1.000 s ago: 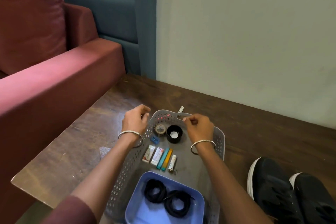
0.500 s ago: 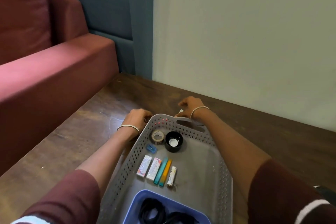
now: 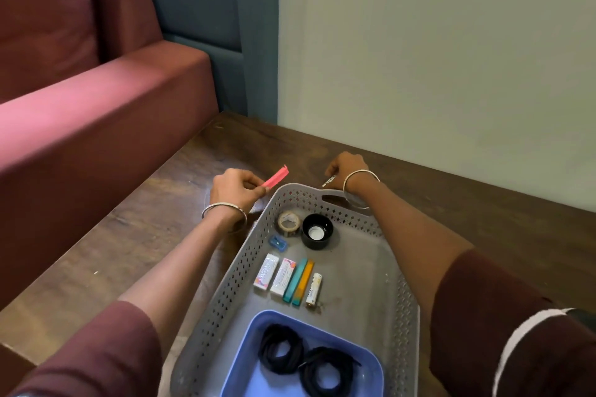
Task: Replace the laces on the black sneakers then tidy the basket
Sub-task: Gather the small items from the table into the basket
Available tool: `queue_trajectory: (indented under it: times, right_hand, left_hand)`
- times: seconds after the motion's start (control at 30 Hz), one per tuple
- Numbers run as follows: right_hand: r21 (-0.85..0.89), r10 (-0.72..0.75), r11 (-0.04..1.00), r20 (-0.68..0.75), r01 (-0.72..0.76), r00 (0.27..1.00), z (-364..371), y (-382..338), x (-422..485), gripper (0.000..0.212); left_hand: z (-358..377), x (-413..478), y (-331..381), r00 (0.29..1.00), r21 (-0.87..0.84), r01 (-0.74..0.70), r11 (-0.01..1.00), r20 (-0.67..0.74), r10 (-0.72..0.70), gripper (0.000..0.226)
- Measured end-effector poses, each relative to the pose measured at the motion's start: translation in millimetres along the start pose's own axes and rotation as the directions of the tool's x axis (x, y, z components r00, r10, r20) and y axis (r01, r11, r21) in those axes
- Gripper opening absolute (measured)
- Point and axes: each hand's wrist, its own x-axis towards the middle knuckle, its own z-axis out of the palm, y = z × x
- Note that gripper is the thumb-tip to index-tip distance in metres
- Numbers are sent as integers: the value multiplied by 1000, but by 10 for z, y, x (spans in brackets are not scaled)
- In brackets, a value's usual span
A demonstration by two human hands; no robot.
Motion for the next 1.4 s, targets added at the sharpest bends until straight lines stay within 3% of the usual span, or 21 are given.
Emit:
queue_trajectory:
  times: [0.1, 0.2, 0.33, 0.53, 0.77, 0.9, 1.4]
  right_hand:
    - [98, -39, 994, -144, 53, 989, -81, 18, -105, 34]
    - [197, -138, 959, -296, 202, 945, -225, -19, -432, 38]
    - [368, -186, 873, -358, 321, 915, -337, 5, -1093, 38]
    - [408, -213, 870, -201, 279, 956, -177, 198, -2034, 42]
    - [307, -164, 940, 31, 147, 986, 312, 253, -2242, 52]
    - [278, -123, 955, 47, 105, 991, 487, 234, -2232, 56]
    - [152, -166, 975, 9, 163, 986, 664, 196, -2137, 65]
  left_hand:
    - [-202, -150, 102, 998, -138, 19, 990, -56, -27, 9]
    - [-385, -422, 307, 997, -256, 18, 966, -73, -38, 9]
    - [-543, -878, 559, 996, -380, 49, 924, -53, -75, 6]
    - [-562, -1613, 737, 985, -411, 138, 901, -39, -169, 5]
    - [-442, -2189, 641, 972, -511, 222, 831, 49, -229, 8]
    - [-396, -2359, 564, 963, -511, 255, 821, 54, -265, 10]
    - [-347, -2406, 418, 955, -454, 271, 849, 19, -295, 11]
